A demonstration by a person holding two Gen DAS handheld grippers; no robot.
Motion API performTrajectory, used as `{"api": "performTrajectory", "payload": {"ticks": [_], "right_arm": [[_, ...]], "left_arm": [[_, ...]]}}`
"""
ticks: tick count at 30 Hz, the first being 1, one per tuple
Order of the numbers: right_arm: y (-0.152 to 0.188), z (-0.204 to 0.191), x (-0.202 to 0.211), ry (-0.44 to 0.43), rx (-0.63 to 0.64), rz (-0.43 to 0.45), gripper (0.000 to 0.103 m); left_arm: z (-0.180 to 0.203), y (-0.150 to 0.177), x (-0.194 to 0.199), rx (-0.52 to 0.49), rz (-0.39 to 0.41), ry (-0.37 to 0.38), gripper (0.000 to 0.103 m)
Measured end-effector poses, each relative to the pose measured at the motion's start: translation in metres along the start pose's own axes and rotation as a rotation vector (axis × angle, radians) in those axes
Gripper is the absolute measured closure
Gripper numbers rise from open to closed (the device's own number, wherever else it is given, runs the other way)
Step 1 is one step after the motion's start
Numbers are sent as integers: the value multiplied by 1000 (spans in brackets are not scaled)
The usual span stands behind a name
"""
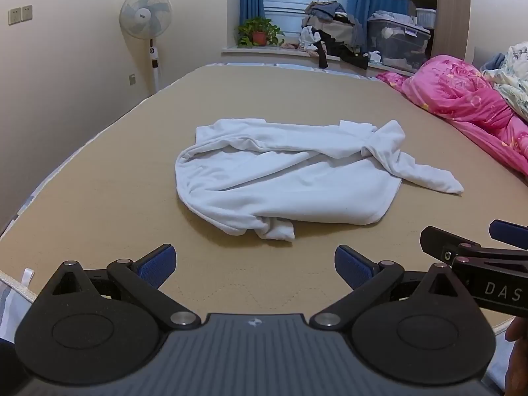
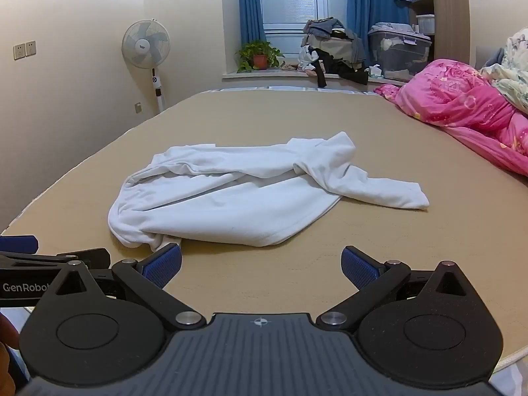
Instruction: Fold small clothes
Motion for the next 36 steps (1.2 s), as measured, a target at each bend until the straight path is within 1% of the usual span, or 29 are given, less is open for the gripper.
{"api": "performTrajectory", "payload": {"ticks": [8,9,17,18,20,36], "right_arm": [[0,3,0,-3,-4,3,1],[-1,-3,-1,1,0,-1,1],[2,-5,-8,1,3,2,1],[-2,-4,1,1,4,3,1],[-3,-3,2,1,4,4,1],[-3,-4,1,0,2,15,2]], "left_arm": [[-1,-3,-1,1,0,3,1],[-2,-3,-1,1,-1,3,1],[-2,-2,-2,1,0,3,1],[-2,-2,-2,1,0,3,1],[-2,-2,-2,1,0,4,1],[-4,0,-4,0,-1,2,1]]}}
Point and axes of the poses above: each gripper's, at about its wrist camera, not at the fingertips, and x roughly against the way its jaws point, z to its right, y to its underside, the point moved 9 cm from there along -x, roughly the way its jaws point, and after that the axes turned 4 degrees about x, right-handed, at the moved point
